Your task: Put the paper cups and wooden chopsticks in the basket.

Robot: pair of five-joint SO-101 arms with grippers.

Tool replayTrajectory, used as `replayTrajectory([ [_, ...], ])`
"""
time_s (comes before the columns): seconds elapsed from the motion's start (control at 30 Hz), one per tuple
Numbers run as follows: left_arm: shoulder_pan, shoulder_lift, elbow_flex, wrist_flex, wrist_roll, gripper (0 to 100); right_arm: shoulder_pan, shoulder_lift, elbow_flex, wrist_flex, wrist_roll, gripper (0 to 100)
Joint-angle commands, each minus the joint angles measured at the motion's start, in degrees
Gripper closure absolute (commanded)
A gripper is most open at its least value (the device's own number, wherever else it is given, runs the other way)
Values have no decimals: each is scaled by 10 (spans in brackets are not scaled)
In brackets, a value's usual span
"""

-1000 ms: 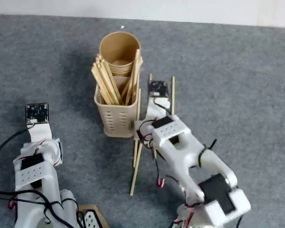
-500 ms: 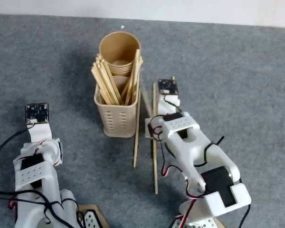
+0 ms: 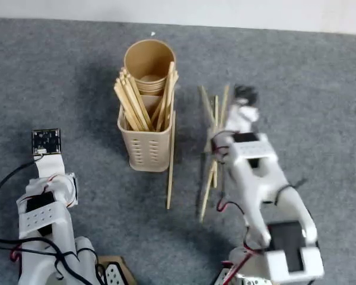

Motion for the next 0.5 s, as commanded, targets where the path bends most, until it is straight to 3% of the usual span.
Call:
replayTrajectory([
  [0.0, 7, -8, -4, -7, -4, 860, 41, -82, -20, -7, 31, 994],
  [0.1, 7, -8, -4, -7, -4, 860, 40, -95, -17, -7, 74, 994],
  [0.3, 7, -8, -4, -6, -4, 860, 44, -95, -16, -6, 78, 989],
  [0.47, 7, -8, -4, -4, -4, 860, 46, -95, -16, 87, 210, 908],
])
